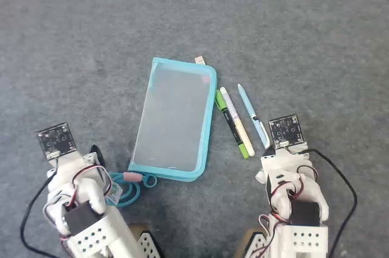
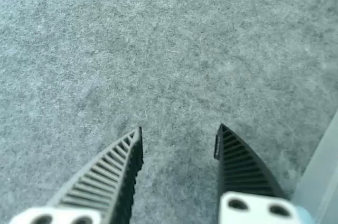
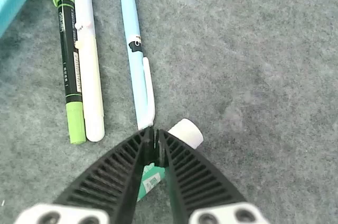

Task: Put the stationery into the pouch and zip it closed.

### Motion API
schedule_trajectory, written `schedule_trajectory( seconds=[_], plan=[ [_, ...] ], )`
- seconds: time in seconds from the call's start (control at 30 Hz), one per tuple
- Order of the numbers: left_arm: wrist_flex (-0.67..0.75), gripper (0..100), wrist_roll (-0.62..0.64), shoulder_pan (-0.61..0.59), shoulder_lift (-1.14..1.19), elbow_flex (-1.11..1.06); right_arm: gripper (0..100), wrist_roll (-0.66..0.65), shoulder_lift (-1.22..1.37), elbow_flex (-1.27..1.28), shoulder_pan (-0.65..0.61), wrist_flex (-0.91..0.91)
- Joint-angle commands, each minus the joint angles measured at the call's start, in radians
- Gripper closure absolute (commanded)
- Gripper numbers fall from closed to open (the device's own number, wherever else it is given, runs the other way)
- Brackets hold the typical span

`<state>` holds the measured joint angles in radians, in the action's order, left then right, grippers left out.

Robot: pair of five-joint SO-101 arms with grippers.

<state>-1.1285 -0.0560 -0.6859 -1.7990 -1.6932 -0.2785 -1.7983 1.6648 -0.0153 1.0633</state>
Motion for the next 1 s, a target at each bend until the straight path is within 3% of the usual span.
schedule_trajectory(
  seconds=[0.0,0.27,0.4,0.97],
  plan=[
    [-0.009,79,0.009,0.068,-0.029,0.008,99.1,0.011,-0.012,0.02,0.008,-0.015],
    [-0.009,79,0.009,0.446,-0.029,0.008,99.1,0.011,-0.012,0.02,0.008,-0.015],
    [-0.009,79,0.009,0.554,-0.029,0.008,99.1,0.011,-0.012,0.02,0.008,-0.015],
    [-0.009,79,0.009,0.583,-0.029,0.008,99.1,0.012,-0.012,0.02,0.008,-0.015]
  ],
)
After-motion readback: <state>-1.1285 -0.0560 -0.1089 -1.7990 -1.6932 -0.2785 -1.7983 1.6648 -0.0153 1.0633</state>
